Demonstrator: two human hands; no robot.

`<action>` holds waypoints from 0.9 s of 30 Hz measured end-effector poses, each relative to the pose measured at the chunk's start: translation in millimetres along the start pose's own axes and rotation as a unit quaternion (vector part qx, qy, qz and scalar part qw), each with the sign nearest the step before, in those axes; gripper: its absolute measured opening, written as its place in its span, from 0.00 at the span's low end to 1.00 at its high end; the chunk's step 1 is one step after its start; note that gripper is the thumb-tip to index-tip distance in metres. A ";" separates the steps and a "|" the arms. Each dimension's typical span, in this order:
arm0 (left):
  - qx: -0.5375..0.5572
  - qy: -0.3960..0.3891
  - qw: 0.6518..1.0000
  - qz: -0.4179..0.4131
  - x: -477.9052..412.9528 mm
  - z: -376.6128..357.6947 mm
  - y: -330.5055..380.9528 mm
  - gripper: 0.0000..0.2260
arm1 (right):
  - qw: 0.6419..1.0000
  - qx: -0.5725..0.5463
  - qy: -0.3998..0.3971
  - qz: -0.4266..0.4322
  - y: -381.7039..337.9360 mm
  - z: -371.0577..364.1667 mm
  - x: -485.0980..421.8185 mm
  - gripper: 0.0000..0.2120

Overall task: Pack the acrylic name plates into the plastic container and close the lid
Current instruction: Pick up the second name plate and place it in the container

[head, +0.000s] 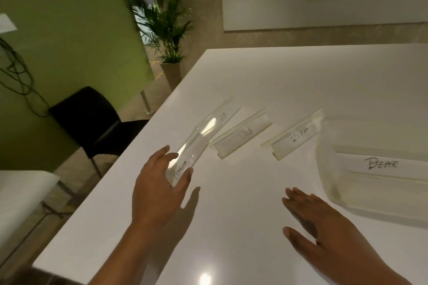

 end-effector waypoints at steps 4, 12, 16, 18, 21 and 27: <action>-0.023 0.007 0.999 0.049 1.2 6.3 -21.4 0.22 | 1.000 -0.014 0.002 0.000 0.3 -0.1 0.6 0.29; -0.046 -0.015 0.993 0.110 2.5 8.5 -49.0 0.26 | 0.999 -0.030 0.012 -0.003 -0.1 1.6 1.9 0.28; -0.032 -0.020 0.994 0.101 2.9 8.4 -50.2 0.19 | 0.999 -0.027 0.017 -0.006 -1.0 2.9 1.9 0.28; -0.012 -0.020 0.994 0.104 3.1 8.4 -51.4 0.17 | 1.000 -0.025 0.017 -0.004 -0.9 2.8 1.6 0.28; -0.001 -0.007 0.994 0.105 2.2 11.8 -52.9 0.15 | 1.000 -0.020 0.018 -0.002 -0.7 2.1 1.7 0.29; 0.003 0.006 0.994 0.107 3.7 22.1 -58.8 0.17 | 1.000 -0.019 0.021 0.000 0.1 -0.1 1.3 0.28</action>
Point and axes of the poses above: each hand's wrist, its own x-axis away from the middle knuckle, its own z-axis out of the back of the hand, y = z × x, the point moved 9 cm from there along -x, towards the middle knuckle, and after that the axes turned 11 degrees about x, right-handed, at the moved point
